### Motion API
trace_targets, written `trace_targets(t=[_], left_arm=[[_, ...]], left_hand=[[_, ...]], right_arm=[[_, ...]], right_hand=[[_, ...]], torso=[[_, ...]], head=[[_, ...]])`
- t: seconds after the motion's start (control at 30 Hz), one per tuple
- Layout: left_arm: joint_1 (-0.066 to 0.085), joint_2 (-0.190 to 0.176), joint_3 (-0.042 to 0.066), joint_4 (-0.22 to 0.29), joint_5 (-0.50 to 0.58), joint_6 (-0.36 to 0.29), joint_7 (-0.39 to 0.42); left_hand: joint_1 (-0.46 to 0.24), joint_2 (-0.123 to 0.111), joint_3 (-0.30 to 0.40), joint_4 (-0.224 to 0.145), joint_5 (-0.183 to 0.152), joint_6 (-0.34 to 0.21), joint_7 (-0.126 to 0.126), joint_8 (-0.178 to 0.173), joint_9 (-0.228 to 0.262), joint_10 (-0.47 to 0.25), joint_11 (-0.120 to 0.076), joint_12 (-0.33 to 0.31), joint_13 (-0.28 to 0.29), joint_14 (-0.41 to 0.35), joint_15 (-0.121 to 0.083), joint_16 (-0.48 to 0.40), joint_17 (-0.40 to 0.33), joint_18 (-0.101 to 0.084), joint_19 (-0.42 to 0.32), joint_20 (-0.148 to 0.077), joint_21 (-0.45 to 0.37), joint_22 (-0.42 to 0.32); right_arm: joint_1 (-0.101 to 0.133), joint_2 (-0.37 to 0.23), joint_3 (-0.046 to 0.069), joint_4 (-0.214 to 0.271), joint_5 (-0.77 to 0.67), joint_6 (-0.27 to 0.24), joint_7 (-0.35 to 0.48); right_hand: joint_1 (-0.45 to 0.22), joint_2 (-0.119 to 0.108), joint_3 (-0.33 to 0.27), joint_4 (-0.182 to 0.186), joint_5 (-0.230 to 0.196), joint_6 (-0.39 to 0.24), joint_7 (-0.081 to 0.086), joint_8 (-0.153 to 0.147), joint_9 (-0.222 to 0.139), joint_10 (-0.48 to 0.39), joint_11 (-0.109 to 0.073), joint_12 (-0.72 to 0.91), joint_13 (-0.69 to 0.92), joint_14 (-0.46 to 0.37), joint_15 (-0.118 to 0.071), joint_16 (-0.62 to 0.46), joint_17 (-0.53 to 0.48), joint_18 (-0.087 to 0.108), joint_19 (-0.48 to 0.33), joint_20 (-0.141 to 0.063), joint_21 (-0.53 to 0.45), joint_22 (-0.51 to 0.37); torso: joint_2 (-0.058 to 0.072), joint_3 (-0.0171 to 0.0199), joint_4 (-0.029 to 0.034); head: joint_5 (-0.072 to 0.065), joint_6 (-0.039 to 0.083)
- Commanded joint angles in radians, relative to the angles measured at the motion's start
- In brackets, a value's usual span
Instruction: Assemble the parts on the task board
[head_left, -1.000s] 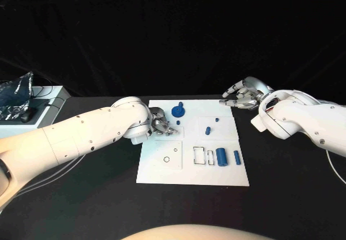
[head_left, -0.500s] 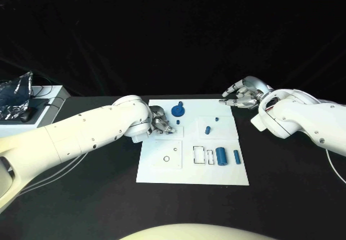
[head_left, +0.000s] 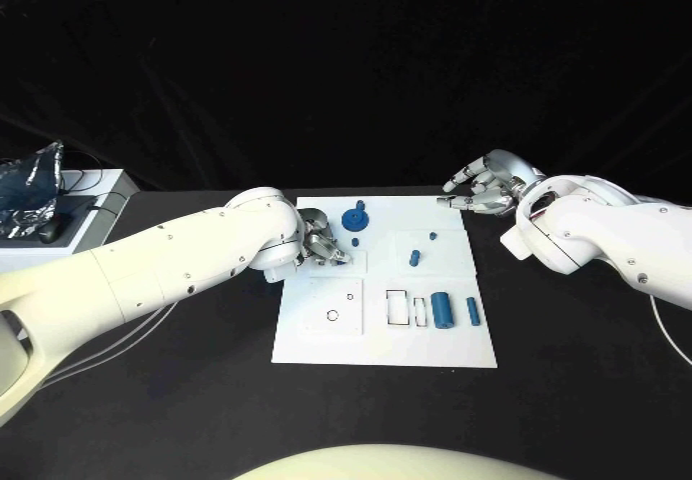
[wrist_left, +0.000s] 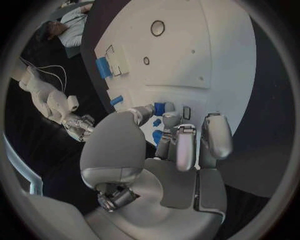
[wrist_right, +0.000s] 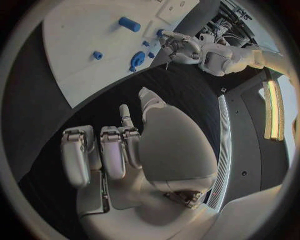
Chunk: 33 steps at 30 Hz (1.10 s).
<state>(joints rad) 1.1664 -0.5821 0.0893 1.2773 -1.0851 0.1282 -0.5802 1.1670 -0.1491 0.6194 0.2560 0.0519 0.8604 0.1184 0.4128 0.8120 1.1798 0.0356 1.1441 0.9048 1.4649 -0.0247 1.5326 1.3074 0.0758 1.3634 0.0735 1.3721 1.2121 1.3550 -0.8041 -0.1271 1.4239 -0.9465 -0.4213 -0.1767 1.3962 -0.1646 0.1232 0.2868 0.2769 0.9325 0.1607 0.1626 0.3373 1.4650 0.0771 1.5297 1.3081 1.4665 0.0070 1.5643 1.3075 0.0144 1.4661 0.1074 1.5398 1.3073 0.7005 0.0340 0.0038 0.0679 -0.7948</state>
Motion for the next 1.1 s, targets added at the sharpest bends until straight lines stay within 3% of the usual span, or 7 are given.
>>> trace_targets(t=[0.03, 0.37, 0.4, 0.47, 0.63, 0.9, 1.1], left_arm=[[-0.007, 0.004, -0.005, -0.005, 0.007, 0.025, -0.011], [-0.007, 0.006, -0.005, -0.008, 0.018, 0.057, -0.013], [-0.007, 0.006, -0.005, -0.008, 0.021, 0.059, -0.013], [-0.007, 0.006, -0.005, -0.007, 0.026, 0.06, -0.012], [-0.007, 0.007, -0.005, -0.007, 0.035, 0.051, -0.006], [-0.007, 0.008, -0.005, -0.007, 0.053, 0.005, 0.015], [-0.007, 0.011, -0.005, -0.009, 0.062, -0.024, 0.03]], left_hand=[[0.017, 0.001, 0.031, -0.015, -0.001, 0.0, -0.008, 0.004, -0.032, 0.006, -0.003, 0.004, -0.003, 0.084, -0.006, 0.005, 0.206, 0.004, 0.007, -0.004, 0.006, 0.002], [0.013, -0.015, 0.17, -0.096, 0.007, -0.003, -0.008, 0.02, -0.033, 0.01, -0.006, 0.002, -0.01, 0.085, -0.008, 0.006, 0.208, 0.003, 0.011, -0.007, 0.01, 0.01], [0.008, -0.018, 0.187, -0.109, 0.023, -0.003, -0.009, 0.023, -0.033, 0.01, -0.005, 0.002, -0.012, 0.085, -0.008, 0.006, 0.208, 0.003, 0.01, -0.006, 0.01, 0.009], [-0.003, -0.027, 0.218, -0.137, 0.119, -0.005, -0.007, 0.029, -0.03, 0.007, -0.004, -0.001, -0.015, 0.085, -0.008, 0.006, 0.208, 0.003, 0.011, -0.007, 0.011, 0.011], [-0.04, -0.026, 0.262, -0.184, 0.233, -0.01, -0.003, 0.043, -0.026, 0.007, -0.003, 0.0, -0.019, 0.085, -0.006, 0.006, 0.208, 0.003, 0.01, -0.006, 0.012, 0.013], [-0.063, -0.013, 0.333, -0.236, 0.309, 0.001, -0.003, 0.047, -0.035, 0.026, -0.005, 0.015, -0.002, 0.09, -0.008, 0.014, 0.221, -0.001, 0.02, -0.006, 0.026, 0.031], [-0.076, -0.006, 0.37, -0.267, 0.331, 0.022, -0.008, 0.046, -0.049, 0.05, -0.009, 0.025, 0.011, 0.096, -0.013, 0.023, 0.236, -0.004, 0.029, -0.005, 0.037, 0.048]], right_arm=[[-0.001, 0.001, 0.0, 0.0, -0.009, 0.018, 0.004], [-0.001, 0.0, 0.0, 0.001, -0.009, 0.021, 0.004], [-0.002, 0.0, 0.0, 0.002, -0.009, 0.022, 0.004], [-0.002, 0.0, 0.0, 0.002, -0.009, 0.022, 0.005], [-0.003, 0.0, 0.0, 0.002, -0.009, 0.023, 0.005], [-0.004, 0.0, 0.0, 0.002, -0.009, 0.024, 0.005], [-0.006, 0.001, 0.0, 0.001, -0.009, 0.025, 0.005]], right_hand=[[-0.01, -0.002, 0.005, 0.001, -0.002, -0.007, -0.001, 0.004, 0.001, 0.065, 0.0, -0.001, 0.222, 0.104, -0.004, 0.006, 0.262, -0.005, 0.088, -0.002, -0.005, 0.237], [-0.01, -0.002, 0.005, 0.001, -0.002, -0.007, -0.001, 0.004, 0.001, 0.065, 0.0, -0.001, 0.222, 0.104, -0.004, 0.006, 0.262, -0.005, 0.088, -0.002, -0.005, 0.237], [-0.01, -0.002, 0.005, 0.001, -0.002, -0.007, -0.001, 0.004, 0.001, 0.065, 0.0, -0.001, 0.222, 0.104, -0.004, 0.006, 0.262, -0.005, 0.088, -0.002, -0.005, 0.237], [-0.01, -0.002, 0.005, 0.001, -0.002, -0.007, -0.001, 0.004, 0.001, 0.065, 0.0, -0.001, 0.222, 0.104, -0.004, 0.006, 0.262, -0.005, 0.088, -0.002, -0.005, 0.237], [-0.01, -0.002, 0.005, 0.001, -0.002, -0.007, -0.001, 0.004, 0.001, 0.065, 0.0, -0.001, 0.222, 0.104, -0.004, 0.006, 0.262, -0.005, 0.088, -0.002, -0.005, 0.237], [-0.011, -0.002, 0.005, 0.001, -0.001, -0.007, -0.001, 0.005, 0.002, 0.066, 0.0, 0.0, 0.224, 0.104, -0.004, 0.006, 0.262, -0.005, 0.087, -0.002, -0.006, 0.237], [-0.011, -0.002, 0.005, 0.001, 0.0, -0.007, -0.001, 0.005, 0.002, 0.066, -0.001, 0.0, 0.223, 0.104, -0.004, 0.006, 0.261, -0.004, 0.087, -0.002, -0.006, 0.236]], torso=[[-0.001, 0.0008, 0.0008], [-0.002, 0.0003, -0.0008], [-0.002, 0.0004, -0.0008], [-0.001, 0.0, -0.0009], [-0.002, 0.0005, -0.0001], [-0.001, 0.001, -0.0004], [-0.001, 0.0006, -0.0005]], head=[[0.001, -0.001], [0.004, -0.001], [0.004, -0.001], [0.004, 0.0], [0.004, 0.001], [0.006, 0.003], [0.007, 0.004]])
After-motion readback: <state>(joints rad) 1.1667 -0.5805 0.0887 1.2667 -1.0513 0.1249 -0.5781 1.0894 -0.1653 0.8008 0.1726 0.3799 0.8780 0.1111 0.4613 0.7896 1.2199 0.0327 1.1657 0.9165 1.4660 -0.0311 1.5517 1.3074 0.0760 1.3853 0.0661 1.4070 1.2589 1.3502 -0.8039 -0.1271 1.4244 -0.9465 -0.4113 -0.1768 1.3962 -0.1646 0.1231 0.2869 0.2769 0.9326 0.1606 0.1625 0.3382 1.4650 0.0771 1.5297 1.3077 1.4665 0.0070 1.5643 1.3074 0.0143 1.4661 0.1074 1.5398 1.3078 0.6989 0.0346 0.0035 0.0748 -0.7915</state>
